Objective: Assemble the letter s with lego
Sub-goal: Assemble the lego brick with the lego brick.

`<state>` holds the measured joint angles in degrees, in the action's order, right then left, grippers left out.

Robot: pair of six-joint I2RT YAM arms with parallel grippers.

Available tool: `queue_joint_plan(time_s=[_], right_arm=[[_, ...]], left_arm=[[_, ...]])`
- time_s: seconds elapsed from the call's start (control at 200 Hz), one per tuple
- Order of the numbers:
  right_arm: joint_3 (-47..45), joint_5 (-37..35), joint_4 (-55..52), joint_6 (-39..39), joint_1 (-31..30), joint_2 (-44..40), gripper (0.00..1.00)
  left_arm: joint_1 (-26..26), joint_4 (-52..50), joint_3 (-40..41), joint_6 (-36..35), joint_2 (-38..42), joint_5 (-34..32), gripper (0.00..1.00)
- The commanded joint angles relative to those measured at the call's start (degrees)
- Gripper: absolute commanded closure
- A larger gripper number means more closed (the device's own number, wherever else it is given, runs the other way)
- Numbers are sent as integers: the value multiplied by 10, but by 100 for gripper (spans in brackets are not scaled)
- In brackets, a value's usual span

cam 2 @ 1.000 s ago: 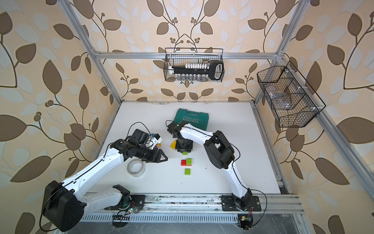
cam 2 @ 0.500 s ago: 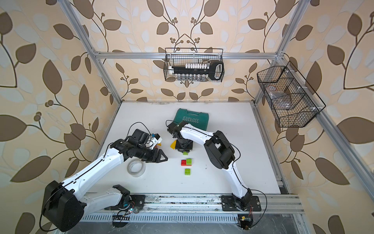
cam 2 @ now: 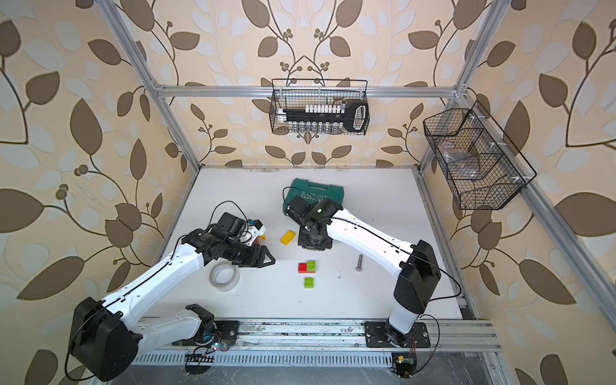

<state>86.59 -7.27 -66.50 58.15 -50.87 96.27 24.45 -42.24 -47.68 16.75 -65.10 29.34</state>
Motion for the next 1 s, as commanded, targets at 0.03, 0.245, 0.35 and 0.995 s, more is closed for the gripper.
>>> queue_joint_plan(time_s=[0.03,0.245,0.35,0.995], right_arm=[[-73,18,11,65,-40,-6,82],[-94,31,46,88,-82,25,82],[-88,39,58,87,-89,48,83],[-72,52,84,87,-98,113,84]], left_arm=[[4,-14,-5,4,8,-45,33],[4,-19,-7,6,4,-63,33],[4,-21,-7,9,10,-72,33],[4,-21,-7,8,12,-73,33]])
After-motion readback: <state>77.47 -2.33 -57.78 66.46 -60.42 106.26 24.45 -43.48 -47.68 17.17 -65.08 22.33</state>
